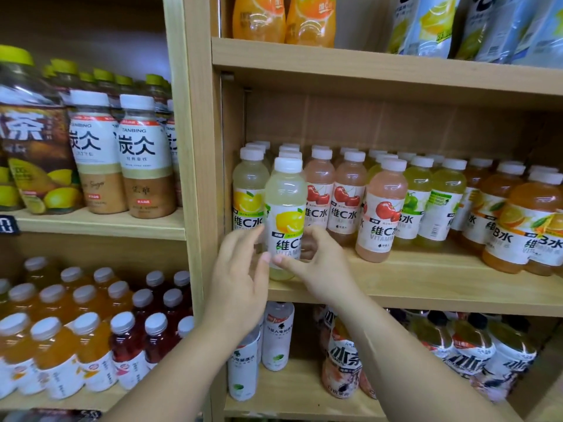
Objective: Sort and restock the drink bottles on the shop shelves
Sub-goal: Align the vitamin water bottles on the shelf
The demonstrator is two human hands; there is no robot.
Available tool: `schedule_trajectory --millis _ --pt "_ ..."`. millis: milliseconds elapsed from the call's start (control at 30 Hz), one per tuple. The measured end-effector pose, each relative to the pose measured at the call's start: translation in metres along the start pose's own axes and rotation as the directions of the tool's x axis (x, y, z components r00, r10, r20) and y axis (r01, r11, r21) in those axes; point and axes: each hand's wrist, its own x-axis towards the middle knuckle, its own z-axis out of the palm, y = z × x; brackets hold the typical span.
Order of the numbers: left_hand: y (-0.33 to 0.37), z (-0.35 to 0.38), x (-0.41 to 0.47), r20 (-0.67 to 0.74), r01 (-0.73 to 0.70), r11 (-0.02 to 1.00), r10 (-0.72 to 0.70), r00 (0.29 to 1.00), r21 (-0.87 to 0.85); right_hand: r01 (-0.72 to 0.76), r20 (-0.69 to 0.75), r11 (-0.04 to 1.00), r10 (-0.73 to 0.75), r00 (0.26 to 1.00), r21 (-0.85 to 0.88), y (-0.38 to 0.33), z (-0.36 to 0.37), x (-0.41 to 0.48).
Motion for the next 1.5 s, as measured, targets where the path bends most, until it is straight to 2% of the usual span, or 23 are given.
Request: schedule_trajectory --millis 133,267,400,500,667,800,867,967,1033,1100,1167,1233,1333,1500 --pt "0.009 -0.018 0.007 -0.016 -0.059 0.994 0.061 0.998 0.089 0.040 -0.014 0.999 -0.040 0.999 -0.019 -0.015 0.023 0.003" --pt "0.014 -0.025 0.014 0.010 -0.047 0.960 0.046 0.999 0.275 0.078 -0.030 0.996 -0.080 0.996 -0.041 -0.022 0.041 0.006" --pt "0.009 -0.026 0.015 0.072 -0.100 0.898 0.077 0.994 0.429 0.115 0.073 0.992 -0.112 0.991 -0.047 -0.017 0.039 0.005" --pt "0.009 -0.028 0.016 0.107 -0.104 0.873 0.060 0.992 0.477 0.101 0.102 0.994 -0.096 0.990 -0.041 -0.016 0.037 0.007" --pt "0.010 -0.030 0.014 0.127 -0.096 0.855 0.035 0.991 0.510 0.040 0.034 0.999 -0.039 0.999 -0.029 -0.022 0.047 0.008" --pt "0.011 -0.025 0.008 0.116 -0.059 0.856 -0.001 0.993 0.513 0.105 0.055 0.991 -0.100 0.993 -0.083 -0.020 0.043 0.001" --pt "0.013 -0.021 0.004 0.074 -0.052 0.874 0.019 0.997 0.483 0.150 -0.029 0.980 -0.155 0.988 -0.132 -0.015 0.030 -0.004" --pt "0.021 -0.009 -0.002 0.022 -0.075 0.916 0.072 0.997 0.393 0.164 -0.358 0.968 -0.223 0.907 -0.189 -0.004 -0.011 -0.009" --pt "0.029 0.004 -0.005 0.064 -0.084 0.927 0.065 0.996 0.367 0.022 -0.559 0.983 -0.123 0.820 -0.183 0.007 -0.049 -0.007" --pt "0.035 0.017 -0.007 0.174 -0.096 0.923 0.032 0.984 0.374 -0.186 -0.634 0.972 0.053 0.772 -0.144 0.022 -0.086 -0.001" --pt "0.037 0.030 -0.004 0.288 -0.091 0.916 -0.028 0.957 0.390 -0.324 -0.529 0.939 0.216 0.821 -0.119 0.036 -0.113 0.005" --pt "0.041 0.041 0.002 0.377 -0.079 0.903 -0.096 0.921 0.423 -0.345 -0.351 0.931 0.286 0.891 -0.118 0.047 -0.123 0.010" --pt "0.040 0.053 0.014 0.464 -0.073 0.845 -0.218 0.859 0.531 -0.311 -0.261 0.938 0.265 0.928 -0.153 0.052 -0.125 0.015" --pt "0.037 0.057 0.012 0.466 -0.048 0.822 -0.273 0.842 0.568 -0.274 -0.205 0.941 0.233 0.951 -0.200 0.052 -0.115 0.022"
